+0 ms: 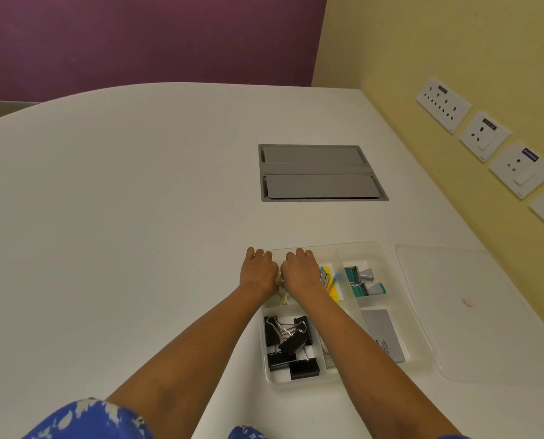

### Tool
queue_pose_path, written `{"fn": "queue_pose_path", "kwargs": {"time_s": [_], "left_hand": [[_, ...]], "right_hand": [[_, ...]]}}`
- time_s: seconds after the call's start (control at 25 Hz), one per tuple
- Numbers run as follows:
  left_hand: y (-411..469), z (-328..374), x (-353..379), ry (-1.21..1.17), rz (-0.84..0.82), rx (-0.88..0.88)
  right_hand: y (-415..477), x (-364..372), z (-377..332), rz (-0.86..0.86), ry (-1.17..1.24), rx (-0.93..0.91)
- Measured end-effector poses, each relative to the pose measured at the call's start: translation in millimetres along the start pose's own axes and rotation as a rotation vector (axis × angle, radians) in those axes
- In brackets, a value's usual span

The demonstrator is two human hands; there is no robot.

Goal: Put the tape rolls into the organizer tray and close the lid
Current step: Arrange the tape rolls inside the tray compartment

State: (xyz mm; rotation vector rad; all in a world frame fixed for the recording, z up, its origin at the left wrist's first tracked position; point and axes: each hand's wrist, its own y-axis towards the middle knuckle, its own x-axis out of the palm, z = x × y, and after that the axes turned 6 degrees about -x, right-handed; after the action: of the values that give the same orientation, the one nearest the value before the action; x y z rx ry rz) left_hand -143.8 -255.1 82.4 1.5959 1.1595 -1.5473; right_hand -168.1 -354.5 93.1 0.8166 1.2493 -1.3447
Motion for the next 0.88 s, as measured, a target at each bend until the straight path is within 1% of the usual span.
{"fn": "queue_pose_path", "kwargs": {"time_s": [0.28, 0.64, 0.88], "left_hand": [[-2.1, -10.3, -0.4, -0.09, 0.087, -0.007], [-4.7, -14.9, 0.1, -0.094, 0.072, -0.017], [-3.3, -12.4, 3.2, -0.045, 0.053, 0.023]], "right_hand": [[2.5, -0.9, -3.5, -0.008, -0.019, 0.001], [0.0, -24.5, 8.2, 0.057, 0.018, -0.005], [-3.7, -32.1, 13.9, 0.127, 0.057, -0.004]]}}
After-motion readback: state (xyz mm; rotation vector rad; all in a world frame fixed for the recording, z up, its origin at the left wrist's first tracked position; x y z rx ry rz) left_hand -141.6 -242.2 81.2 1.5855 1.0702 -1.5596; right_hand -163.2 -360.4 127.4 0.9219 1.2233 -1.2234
